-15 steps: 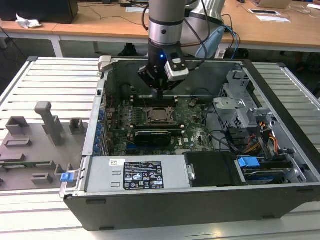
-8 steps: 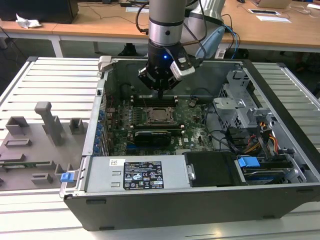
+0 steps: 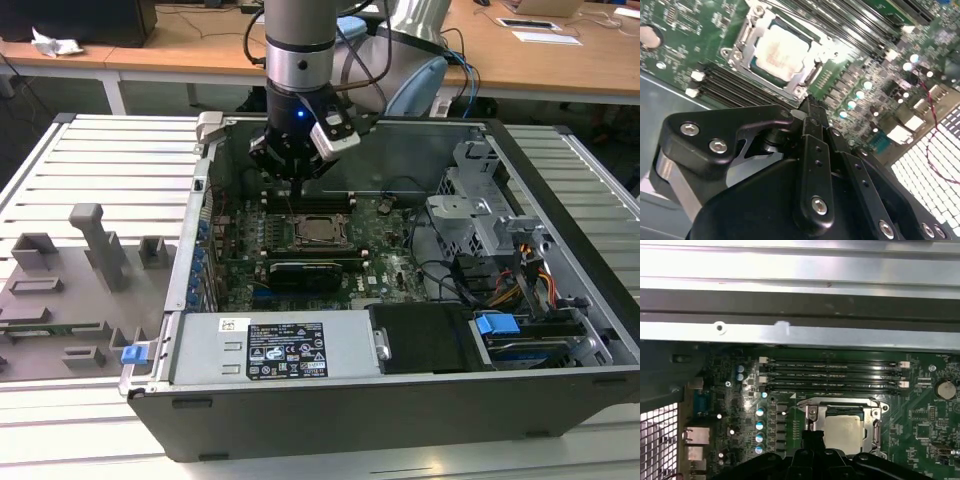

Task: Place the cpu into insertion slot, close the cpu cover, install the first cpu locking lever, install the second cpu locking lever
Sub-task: 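Install the first cpu locking lever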

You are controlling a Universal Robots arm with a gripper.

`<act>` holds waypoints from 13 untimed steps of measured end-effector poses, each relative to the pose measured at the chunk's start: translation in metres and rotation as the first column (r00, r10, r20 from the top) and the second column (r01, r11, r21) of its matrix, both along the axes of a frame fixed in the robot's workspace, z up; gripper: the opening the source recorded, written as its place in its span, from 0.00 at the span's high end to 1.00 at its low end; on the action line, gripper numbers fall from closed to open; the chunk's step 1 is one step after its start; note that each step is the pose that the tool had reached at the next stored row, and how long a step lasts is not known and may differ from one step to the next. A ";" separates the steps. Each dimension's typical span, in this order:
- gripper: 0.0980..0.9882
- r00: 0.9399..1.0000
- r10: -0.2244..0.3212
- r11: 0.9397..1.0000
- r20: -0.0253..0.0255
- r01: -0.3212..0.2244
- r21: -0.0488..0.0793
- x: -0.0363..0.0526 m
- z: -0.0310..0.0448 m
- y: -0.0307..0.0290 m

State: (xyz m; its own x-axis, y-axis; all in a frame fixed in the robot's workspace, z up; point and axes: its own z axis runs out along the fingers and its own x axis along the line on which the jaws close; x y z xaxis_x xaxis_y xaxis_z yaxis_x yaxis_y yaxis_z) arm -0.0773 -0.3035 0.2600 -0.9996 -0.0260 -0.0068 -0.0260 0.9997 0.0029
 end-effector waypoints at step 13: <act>0.99 1.000 0.000 1.000 0.000 0.000 0.000 -0.0283 -0.0010 0.0036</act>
